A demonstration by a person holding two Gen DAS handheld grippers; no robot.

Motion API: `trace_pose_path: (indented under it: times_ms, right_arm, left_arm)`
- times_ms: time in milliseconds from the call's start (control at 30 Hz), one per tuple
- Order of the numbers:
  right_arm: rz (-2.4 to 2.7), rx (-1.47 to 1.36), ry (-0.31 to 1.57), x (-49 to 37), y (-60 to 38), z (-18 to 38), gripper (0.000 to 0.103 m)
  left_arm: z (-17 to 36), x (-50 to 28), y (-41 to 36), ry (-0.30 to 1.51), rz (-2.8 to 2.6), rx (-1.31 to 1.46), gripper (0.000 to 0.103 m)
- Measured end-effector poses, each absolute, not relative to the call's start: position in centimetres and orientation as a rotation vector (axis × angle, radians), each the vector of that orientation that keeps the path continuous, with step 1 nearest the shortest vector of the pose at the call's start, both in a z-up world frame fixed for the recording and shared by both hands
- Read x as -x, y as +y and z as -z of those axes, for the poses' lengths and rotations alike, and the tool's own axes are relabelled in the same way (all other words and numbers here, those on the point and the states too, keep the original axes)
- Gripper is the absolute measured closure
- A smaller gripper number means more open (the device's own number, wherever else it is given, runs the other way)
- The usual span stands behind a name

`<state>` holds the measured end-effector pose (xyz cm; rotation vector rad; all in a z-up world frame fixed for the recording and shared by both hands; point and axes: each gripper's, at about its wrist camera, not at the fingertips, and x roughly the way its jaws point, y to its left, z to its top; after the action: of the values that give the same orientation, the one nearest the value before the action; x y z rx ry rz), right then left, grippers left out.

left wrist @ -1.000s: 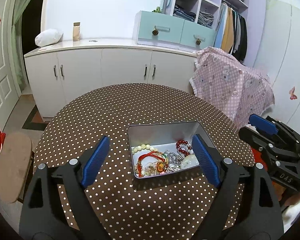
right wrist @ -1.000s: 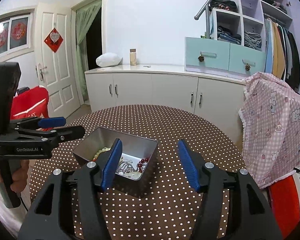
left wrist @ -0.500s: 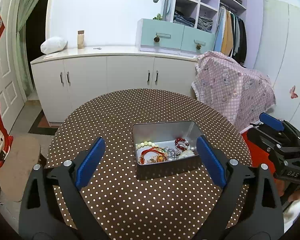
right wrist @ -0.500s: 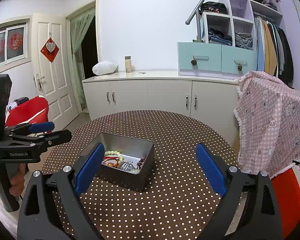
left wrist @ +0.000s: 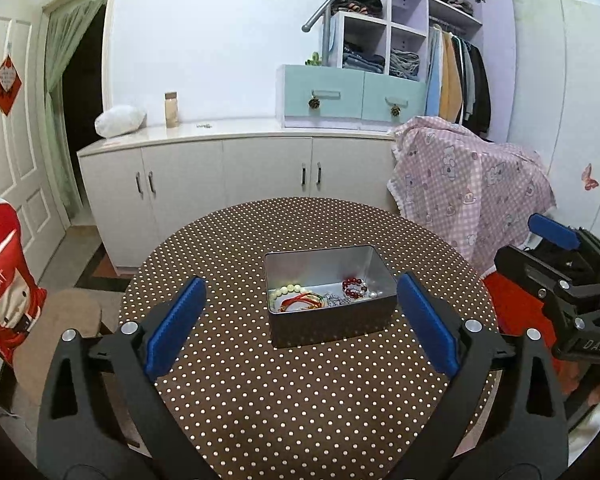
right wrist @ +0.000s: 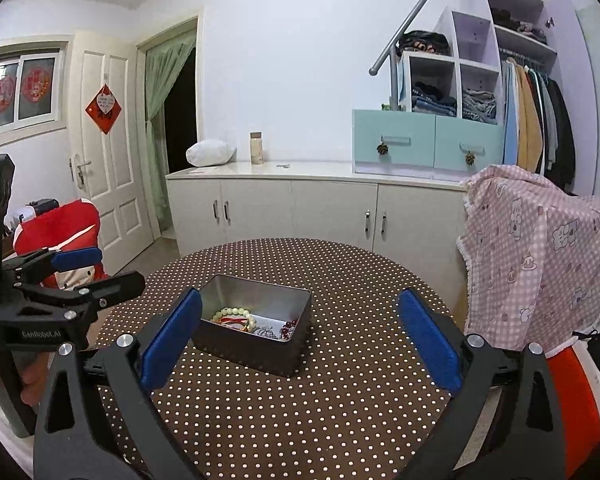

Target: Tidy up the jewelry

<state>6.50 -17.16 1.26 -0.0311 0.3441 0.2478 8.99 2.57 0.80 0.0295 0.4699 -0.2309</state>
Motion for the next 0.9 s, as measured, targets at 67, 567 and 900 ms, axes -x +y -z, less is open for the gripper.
trace_pose_path:
  times_ms: [67, 567, 900]
  right_arm:
    - [-0.246, 0.033, 0.336, -5.9, -17.1, -1.5, 0.008]
    - [-0.246, 0.044, 0.245, -2.7, -16.8, -3.2, 0.008]
    - [-0.25, 0.065, 0.228, -1.7, -16.3, -3.0, 0.008]
  left_arm:
    - [-1.0, -8.4, 2.4, 0.461, 0.23, -0.033, 0.008]
    - [-1.9, -5.1, 1.2, 0.399, 0.204, -0.06, 0.007]
    - [-2.2, -3.8, 0.8, 0.374, 0.197, -0.06, 0.007]
